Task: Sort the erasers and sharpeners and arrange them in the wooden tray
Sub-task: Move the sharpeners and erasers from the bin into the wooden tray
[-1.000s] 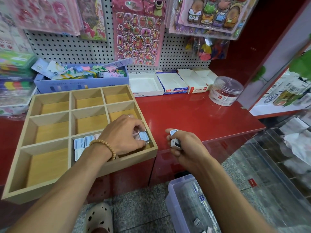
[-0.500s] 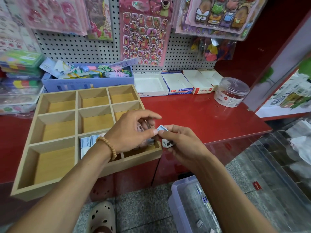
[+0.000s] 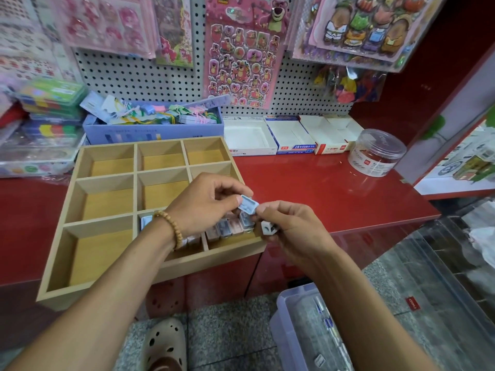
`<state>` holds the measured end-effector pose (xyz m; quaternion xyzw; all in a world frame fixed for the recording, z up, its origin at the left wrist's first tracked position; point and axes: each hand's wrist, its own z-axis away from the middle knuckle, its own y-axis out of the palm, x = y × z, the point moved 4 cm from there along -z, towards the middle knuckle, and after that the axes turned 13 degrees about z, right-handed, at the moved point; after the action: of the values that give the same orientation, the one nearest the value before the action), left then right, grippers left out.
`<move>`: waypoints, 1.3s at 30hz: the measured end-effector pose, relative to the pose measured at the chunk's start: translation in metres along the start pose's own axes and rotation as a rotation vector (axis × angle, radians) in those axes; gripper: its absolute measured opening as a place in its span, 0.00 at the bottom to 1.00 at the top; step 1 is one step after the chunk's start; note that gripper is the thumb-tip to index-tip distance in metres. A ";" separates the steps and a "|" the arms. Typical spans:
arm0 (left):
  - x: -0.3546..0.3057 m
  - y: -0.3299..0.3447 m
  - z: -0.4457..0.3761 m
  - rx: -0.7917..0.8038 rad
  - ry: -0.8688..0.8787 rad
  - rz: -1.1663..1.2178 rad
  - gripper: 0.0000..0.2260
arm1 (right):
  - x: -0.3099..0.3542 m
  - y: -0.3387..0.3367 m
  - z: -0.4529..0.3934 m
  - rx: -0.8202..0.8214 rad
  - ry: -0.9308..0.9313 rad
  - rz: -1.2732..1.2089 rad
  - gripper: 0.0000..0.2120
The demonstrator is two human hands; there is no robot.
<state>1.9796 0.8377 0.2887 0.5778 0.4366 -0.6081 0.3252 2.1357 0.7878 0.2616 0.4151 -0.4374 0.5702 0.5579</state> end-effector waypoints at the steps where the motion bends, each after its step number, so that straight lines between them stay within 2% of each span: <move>1: -0.001 0.001 0.000 -0.015 -0.004 0.005 0.09 | 0.002 0.003 0.000 0.002 -0.010 -0.009 0.06; 6: 0.001 -0.007 0.000 -0.199 -0.010 0.078 0.08 | 0.010 0.014 -0.002 -0.008 -0.026 -0.006 0.08; 12: -0.004 -0.007 0.005 -0.086 -0.031 0.135 0.16 | 0.008 0.016 -0.001 -0.010 -0.006 -0.025 0.07; 15: -0.002 -0.012 0.005 -0.102 -0.008 -0.011 0.16 | 0.007 0.009 0.000 -0.075 0.011 -0.085 0.10; 17: 0.001 -0.014 0.006 -0.108 0.013 -0.205 0.16 | 0.005 0.000 0.001 -0.136 0.040 -0.173 0.10; 20: 0.005 -0.008 0.008 -0.051 0.033 -0.477 0.16 | 0.001 -0.012 0.005 -0.186 0.088 -0.288 0.01; 22: 0.008 -0.002 0.007 -0.008 0.020 -0.585 0.17 | -0.002 -0.017 0.007 -0.193 0.099 -0.289 0.07; 25: 0.013 0.005 0.006 0.032 0.009 -0.705 0.19 | -0.006 -0.022 0.012 -0.204 0.110 -0.175 0.07; 29: 0.016 0.012 0.005 0.037 0.045 -0.826 0.20 | -0.012 -0.030 0.012 -0.236 0.102 0.052 0.05; 34: 0.017 0.009 0.004 0.029 0.041 -0.845 0.22 | -0.009 -0.032 0.012 -0.232 0.070 0.053 0.04; 39: 0.017 0.003 0.003 -0.012 0.049 -0.792 0.17 | -0.007 -0.032 0.013 -0.219 0.047 0.001 0.05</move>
<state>1.9794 0.8356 0.2711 0.3772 0.6369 -0.6699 0.0580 2.1672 0.7731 0.2594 0.3379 -0.4843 0.5289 0.6096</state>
